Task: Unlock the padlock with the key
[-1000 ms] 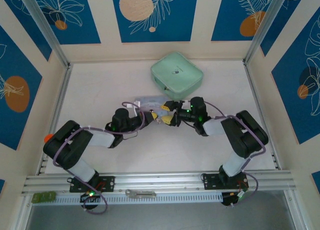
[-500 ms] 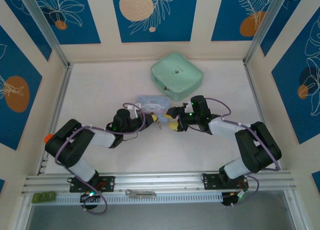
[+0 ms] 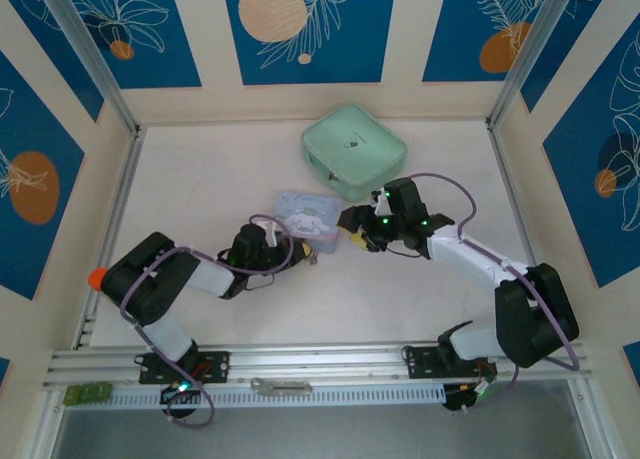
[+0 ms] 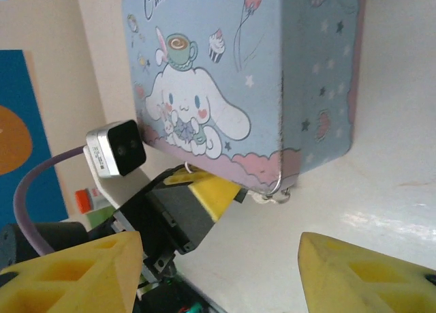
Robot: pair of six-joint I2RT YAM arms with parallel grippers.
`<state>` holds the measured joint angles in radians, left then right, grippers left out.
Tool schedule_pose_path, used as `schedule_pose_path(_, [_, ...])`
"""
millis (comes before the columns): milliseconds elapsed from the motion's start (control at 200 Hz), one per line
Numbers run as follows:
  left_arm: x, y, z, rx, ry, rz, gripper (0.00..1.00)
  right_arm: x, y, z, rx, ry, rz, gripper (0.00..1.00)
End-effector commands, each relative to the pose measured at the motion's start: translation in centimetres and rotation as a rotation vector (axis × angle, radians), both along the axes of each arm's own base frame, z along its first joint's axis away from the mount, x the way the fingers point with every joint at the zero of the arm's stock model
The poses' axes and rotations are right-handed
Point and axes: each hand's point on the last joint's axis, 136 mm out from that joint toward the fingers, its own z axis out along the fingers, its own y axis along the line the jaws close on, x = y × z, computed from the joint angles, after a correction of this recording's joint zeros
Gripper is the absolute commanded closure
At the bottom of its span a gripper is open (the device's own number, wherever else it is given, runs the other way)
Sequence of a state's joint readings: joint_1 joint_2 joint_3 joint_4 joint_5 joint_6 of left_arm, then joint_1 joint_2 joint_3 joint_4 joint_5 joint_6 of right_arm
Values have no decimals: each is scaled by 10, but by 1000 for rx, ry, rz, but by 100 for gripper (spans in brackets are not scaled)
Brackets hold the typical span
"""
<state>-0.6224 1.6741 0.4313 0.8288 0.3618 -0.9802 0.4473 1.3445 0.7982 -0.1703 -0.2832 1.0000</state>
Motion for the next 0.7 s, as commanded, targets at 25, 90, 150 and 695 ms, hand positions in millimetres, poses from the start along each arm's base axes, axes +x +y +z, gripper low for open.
schedule_pose_path(25, [-4, 3, 1, 59, -18, -5, 83, -1, -9, 10, -111, -80, 34, 38])
schedule_pose_path(90, [-6, 6, 3, 65, -18, 2, 68, -1, -9, 11, -134, -100, 38, 38])
schedule_pose_path(150, [-6, 9, 5, 73, -19, 12, 58, 0, -9, 13, -144, -114, 40, 38])
schedule_pose_path(695, [3, 53, 34, 128, -69, 179, 32, -16, 18, 28, -265, -297, 228, 45])
